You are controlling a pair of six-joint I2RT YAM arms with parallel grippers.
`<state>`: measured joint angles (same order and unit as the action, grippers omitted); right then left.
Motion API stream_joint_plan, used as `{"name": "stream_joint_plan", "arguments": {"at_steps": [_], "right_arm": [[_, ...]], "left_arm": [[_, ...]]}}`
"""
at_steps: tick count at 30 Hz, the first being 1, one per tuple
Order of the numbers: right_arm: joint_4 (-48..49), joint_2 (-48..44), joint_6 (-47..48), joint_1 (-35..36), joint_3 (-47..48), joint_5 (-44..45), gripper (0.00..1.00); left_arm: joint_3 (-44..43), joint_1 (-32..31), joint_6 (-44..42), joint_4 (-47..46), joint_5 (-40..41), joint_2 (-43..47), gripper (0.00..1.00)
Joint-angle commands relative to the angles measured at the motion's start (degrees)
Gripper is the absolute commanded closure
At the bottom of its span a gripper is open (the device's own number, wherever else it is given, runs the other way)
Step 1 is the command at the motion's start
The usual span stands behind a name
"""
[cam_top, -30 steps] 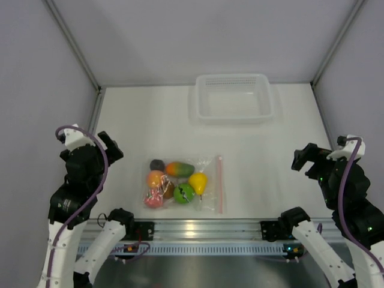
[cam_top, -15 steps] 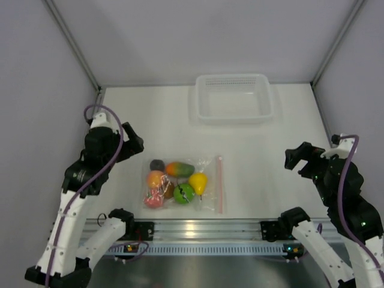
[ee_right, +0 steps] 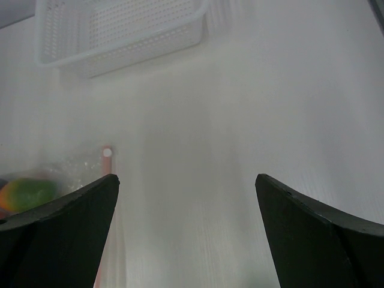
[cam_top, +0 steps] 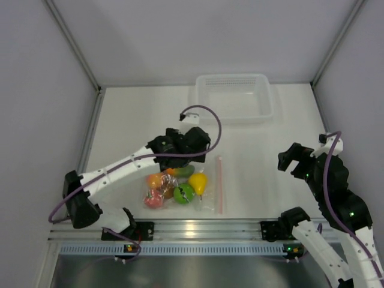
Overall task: Open the zip-top bag and remove the fake food
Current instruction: Pick up the zipper food storage bag at the center of the board.
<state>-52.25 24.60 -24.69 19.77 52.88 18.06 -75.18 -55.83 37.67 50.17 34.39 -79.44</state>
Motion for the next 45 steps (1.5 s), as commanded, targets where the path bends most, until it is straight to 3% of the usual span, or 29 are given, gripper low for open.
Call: {"name": "stream_joint_plan", "arguments": {"at_steps": [1,10,17,31,38,41,43,45], "right_arm": [[2.15,-0.52,-0.01,0.8,0.47,0.04,0.01],[0.66,-2.54,0.25,0.8,0.11,1.35,0.0],[-1.1,-3.33,0.43,0.8,2.66,2.85,0.01],[-2.33,-3.51,0.78,0.88,4.95,3.64,0.01],[-2.16,-3.15,1.04,0.8,5.04,3.29,0.01],[-2.07,-3.07,1.13,0.88,5.3,3.38,0.01],[-2.16,-3.15,1.4,0.8,5.56,3.29,0.01],[-2.33,-3.15,1.48,0.8,5.83,3.29,0.01]], "left_arm": [[-7.42,-7.26,2.32,1.15,10.08,-9.02,0.01],[-17.45,-19.74,4.34,4.41,13.69,-25.48,0.01],[-19.56,-24.67,6.63,6.08,12.19,-33.23,0.02],[-13.95,-27.05,8.56,8.1,9.47,-38.95,0.18],[-14.12,-27.14,8.91,8.1,9.2,-41.94,0.19],[-14.47,-27.13,8.56,8.19,9.73,-42.38,0.37],[-14.39,-27.05,8.65,8.19,10.43,-42.2,0.56],[-13.77,-27.05,9.09,8.19,10.87,-41.42,0.59]]}}
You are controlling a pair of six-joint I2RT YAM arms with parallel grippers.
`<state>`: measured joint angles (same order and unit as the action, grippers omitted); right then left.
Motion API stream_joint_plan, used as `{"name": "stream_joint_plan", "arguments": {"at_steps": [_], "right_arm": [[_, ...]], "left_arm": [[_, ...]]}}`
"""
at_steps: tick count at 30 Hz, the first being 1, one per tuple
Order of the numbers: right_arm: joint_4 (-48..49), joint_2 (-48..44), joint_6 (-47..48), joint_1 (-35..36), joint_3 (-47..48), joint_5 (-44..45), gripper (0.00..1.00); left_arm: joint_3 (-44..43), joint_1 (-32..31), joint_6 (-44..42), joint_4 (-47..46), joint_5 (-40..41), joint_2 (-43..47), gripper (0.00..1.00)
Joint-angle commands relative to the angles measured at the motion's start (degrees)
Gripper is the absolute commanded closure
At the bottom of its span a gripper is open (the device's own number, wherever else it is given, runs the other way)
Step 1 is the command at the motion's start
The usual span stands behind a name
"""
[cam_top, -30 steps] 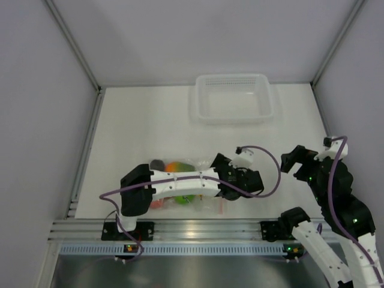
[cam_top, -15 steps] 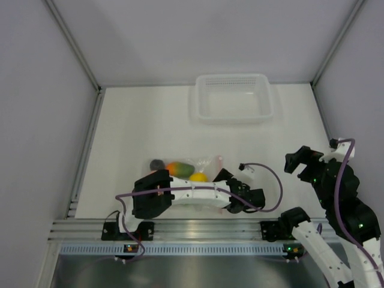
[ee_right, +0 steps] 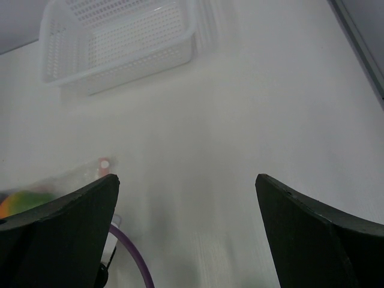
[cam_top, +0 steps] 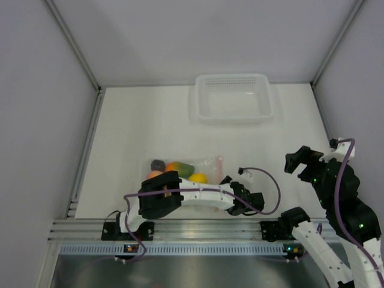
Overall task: Open the zip-top bag and remove the fake food
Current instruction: Pick up the zipper food storage bag at the center of the board.
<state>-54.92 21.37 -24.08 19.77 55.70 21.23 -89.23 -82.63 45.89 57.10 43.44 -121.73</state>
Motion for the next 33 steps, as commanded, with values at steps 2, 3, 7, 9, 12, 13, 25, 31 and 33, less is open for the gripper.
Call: {"name": "stream_joint_plan", "arguments": {"at_steps": [2,3,7,9,12,13,25,31,33], "right_arm": [[0.34,-0.01,0.96,0.88,2.92,-0.14,0.01],[0.34,-0.09,0.96,0.88,2.83,-0.23,0.01],[0.86,0.17,1.05,0.8,2.4,-0.84,0.01],[1.21,0.6,1.14,0.88,2.22,-0.93,0.01],[2.0,1.48,1.05,0.88,2.31,-1.19,0.01],[2.53,1.75,1.22,0.88,2.39,-1.63,0.01],[11.75,3.5,4.21,0.8,-0.59,-11.82,0.01],[19.3,3.16,5.44,0.88,-3.57,-16.22,0.01],[21.24,2.46,6.58,0.8,-4.37,-19.38,0.01]], "left_arm": [[0.46,-0.25,0.69,1.26,2.44,1.5,0.66],[0.64,-0.25,0.52,1.35,2.7,1.93,0.71],[0.55,-0.08,0.25,1.79,4.19,3.86,1.0],[1.25,0.71,-0.01,1.61,5.16,5.88,1.0],[2.74,3.16,-1.84,1.35,5.34,9.75,1.0],[3.01,3.87,-2.73,1.26,5.69,12.11,1.0],[2.57,21.44,-21.44,0.65,-9.67,34.61,1.0],[-3.04,30.33,-31.64,-1.02,-23.46,39.38,1.0],[-7.0,31.21,-35.07,-1.03,-26.9,39.12,1.0]]}}
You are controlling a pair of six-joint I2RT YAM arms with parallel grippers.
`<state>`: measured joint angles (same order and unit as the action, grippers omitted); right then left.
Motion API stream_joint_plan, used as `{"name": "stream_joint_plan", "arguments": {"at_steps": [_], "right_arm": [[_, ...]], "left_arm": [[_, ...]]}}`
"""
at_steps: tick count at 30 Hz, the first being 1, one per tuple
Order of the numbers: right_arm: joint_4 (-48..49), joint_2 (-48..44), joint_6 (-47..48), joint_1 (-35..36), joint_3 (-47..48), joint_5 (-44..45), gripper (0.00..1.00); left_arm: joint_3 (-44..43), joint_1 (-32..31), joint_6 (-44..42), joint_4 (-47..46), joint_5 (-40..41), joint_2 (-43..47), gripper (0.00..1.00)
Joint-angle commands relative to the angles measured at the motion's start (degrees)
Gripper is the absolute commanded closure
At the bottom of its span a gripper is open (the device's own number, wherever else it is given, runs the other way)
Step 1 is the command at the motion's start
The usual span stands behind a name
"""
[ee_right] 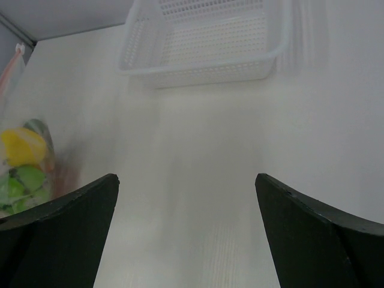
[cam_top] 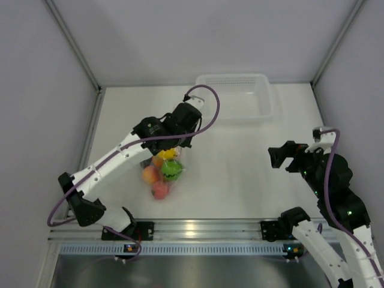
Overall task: Open the zip-top bag and remove the fake food
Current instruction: Pick up the zipper food storage bag at the center of the board.
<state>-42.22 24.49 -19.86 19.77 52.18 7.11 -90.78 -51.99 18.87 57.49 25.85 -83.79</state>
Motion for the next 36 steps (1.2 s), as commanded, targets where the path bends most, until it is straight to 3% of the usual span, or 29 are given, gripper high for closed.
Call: {"name": "stream_joint_plan", "arguments": {"at_steps": [1,11,17,20,25,30,36], "right_arm": [[9.95,-0.85,2.63,0.88,-1.38,-6.23,0.01],[11.98,-2.69,7.02,0.88,-3.58,-21.77,0.01],[15.93,-3.75,7.73,0.97,-5.86,-34.52,0.01],[19.97,-3.92,6.42,0.8,-8.06,-39.71,0.01],[32.52,-5.07,3.07,0.8,-13.68,-46.83,0.01],[38.87,-6.12,4.73,0.88,-15.18,-48.86,0.01],[46.07,-5.95,6.85,0.88,-17.99,-54.22,0.12]], "left_arm": [[-6.41,0.74,-9.28,-1.33,-11.93,0.65,1.0],[-12.49,2.41,-20.7,-1.16,-28.45,1.96,1.0],[-10.3,2.5,-23.53,-1.16,-30.34,7.32,1.0],[-8.98,2.5,-23.79,-1.16,-29.1,10.13,1.0],[-8.53,2.5,-26.17,-1.16,-37.08,15.23,1.0],[-7.66,2.42,-26.78,-1.16,-40.17,16.29,1.0],[-7.65,2.42,-27.75,-1.33,-46.93,15.85,1.0]]}}
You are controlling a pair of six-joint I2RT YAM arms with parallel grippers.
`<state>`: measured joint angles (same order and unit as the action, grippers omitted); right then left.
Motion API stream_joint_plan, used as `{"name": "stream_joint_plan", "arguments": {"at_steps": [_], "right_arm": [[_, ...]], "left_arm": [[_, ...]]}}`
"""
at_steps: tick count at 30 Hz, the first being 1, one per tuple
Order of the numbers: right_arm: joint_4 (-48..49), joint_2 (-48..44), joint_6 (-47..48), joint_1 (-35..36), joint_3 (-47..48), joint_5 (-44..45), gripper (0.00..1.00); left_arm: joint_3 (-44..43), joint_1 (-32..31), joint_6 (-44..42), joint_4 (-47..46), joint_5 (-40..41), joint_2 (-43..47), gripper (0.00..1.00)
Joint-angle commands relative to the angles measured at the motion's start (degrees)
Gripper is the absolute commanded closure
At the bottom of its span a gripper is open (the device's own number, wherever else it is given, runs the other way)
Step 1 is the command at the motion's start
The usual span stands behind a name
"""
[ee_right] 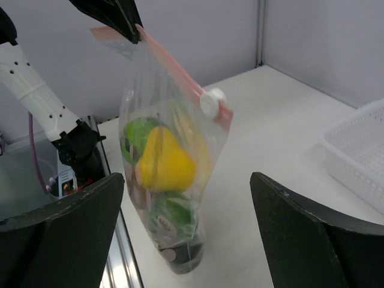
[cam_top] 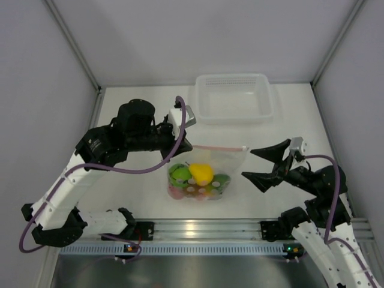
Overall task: Open the zip-top bag and remove the fake food
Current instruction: Pick up the zipper food storage bag at the center of the board.
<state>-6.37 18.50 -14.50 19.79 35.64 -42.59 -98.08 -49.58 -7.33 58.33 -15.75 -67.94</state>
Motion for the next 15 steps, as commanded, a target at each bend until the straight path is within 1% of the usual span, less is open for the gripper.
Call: {"name": "stream_joint_plan", "arguments": {"at_steps": [1,3,10,13,15], "right_arm": [[11.2,0.3,1.23,0.86,-1.8,-5.3,0.15],[14.18,0.66,0.18,0.77,-2.85,-5.84,0.2],[17.35,-2.85,0.62,0.78,-5.05,-7.77,0.28],[19.72,-4.44,-0.17,0.78,-5.93,-9.7,0.34],[19.91,-5.23,-0.17,0.86,-6.11,-9.71,0.35]], "left_arm": [[-0.88,0.01,-1.54,-2.08,-5.87,0.0,1.0],[-1.23,0.01,-1.72,-2.16,-6.75,0.09,1.0],[-0.53,-0.42,-2.86,-2.08,-8.42,1.14,1.0],[-0.18,-0.6,-3.39,-2.16,-9.29,1.93,1.0],[-0.44,-0.69,-3.39,-2.16,-9.39,2.2,1.0]]}}
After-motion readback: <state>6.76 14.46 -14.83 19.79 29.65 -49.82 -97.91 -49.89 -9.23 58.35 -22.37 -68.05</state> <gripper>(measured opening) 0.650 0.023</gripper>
